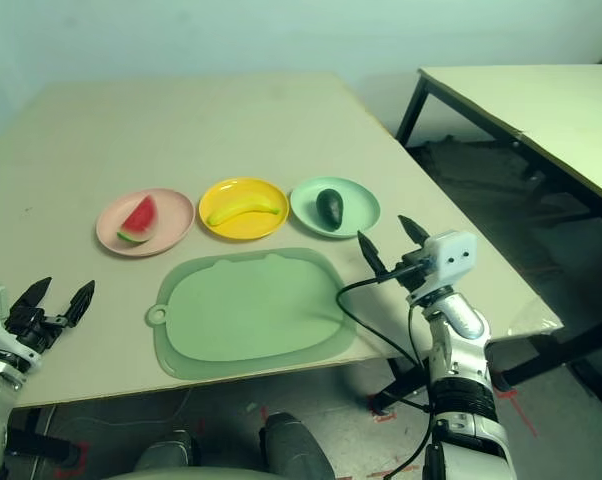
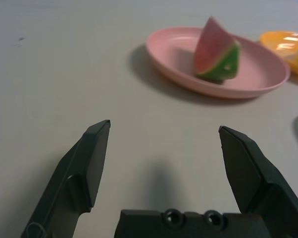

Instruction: Place the fruits into color-matched plates.

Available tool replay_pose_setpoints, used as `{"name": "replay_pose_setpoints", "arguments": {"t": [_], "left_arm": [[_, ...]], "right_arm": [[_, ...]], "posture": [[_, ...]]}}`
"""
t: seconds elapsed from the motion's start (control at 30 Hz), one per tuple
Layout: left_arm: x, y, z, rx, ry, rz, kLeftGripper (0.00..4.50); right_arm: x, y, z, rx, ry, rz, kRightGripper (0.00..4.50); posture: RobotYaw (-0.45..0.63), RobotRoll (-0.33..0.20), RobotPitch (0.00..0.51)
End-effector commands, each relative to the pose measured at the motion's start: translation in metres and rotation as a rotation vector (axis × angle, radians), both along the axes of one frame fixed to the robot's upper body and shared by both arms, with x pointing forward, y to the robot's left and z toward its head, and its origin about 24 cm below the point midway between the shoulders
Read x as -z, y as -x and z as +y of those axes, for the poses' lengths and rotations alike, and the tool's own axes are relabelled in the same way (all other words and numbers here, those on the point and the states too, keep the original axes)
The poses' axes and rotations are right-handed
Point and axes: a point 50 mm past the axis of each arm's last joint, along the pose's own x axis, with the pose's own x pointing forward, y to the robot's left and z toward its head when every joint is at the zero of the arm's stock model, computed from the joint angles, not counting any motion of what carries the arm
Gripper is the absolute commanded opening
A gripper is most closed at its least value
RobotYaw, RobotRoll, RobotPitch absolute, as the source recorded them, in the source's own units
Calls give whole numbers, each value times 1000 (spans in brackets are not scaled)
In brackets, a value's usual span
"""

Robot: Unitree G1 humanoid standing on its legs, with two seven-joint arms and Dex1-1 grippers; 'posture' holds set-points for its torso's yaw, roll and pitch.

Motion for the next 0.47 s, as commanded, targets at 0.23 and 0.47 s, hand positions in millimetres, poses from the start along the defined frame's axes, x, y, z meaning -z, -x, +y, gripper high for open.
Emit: {"name": "replay_pose_setpoints", "arguments": {"t": [0.23,0.47], "left_arm": [[-1,-17,-10,30,1,-38,4459],[1,-34,-28,71,25,-63,4459]], "right_arm": [[3,10,-47,147,0,92,4500],[2,16,-61,192,-4,97,4500]], "posture": [[-148,0,90],[-173,0,64]]}}
